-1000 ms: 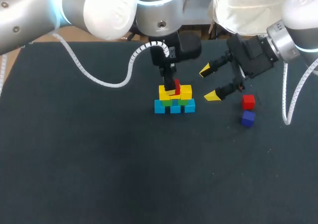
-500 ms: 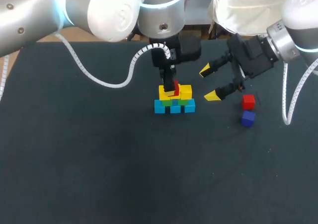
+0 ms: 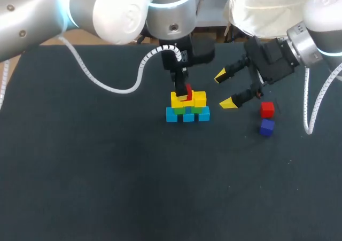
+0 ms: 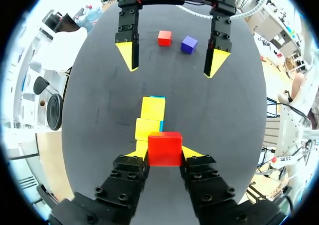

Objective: Place the blue cubes, place green cubes on the blue cubes, place the yellow cubes on the green cubes, then place the red cubes on the yellow cubes, and place purple cube on the red cubes.

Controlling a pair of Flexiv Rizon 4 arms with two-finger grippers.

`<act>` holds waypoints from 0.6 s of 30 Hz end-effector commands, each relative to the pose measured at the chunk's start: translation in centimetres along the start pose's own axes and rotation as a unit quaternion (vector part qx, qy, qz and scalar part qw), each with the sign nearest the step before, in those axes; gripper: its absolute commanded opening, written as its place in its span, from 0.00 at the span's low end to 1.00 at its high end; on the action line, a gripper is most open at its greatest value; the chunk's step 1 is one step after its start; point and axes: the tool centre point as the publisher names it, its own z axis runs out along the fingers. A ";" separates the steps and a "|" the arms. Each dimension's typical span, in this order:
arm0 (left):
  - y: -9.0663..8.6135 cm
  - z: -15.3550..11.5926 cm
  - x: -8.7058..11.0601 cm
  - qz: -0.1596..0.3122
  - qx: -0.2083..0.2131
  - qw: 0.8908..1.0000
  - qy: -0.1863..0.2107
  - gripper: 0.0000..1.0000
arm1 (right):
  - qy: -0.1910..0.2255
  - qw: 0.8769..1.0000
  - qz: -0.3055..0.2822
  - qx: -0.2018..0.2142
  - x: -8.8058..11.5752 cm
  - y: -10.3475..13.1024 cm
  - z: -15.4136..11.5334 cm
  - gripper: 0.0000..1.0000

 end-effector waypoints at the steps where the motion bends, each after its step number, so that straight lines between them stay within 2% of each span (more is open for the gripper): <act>1: 0.4 0.3 -0.2 0.002 0.004 1.000 0.000 0.00 | -0.001 1.000 -0.001 0.000 0.0 0.1 0.0 1.00; 18: 0.9 0.6 0.0 0.002 0.000 1.000 0.002 0.00 | -0.001 1.000 -0.001 0.000 0.0 0.1 0.0 1.00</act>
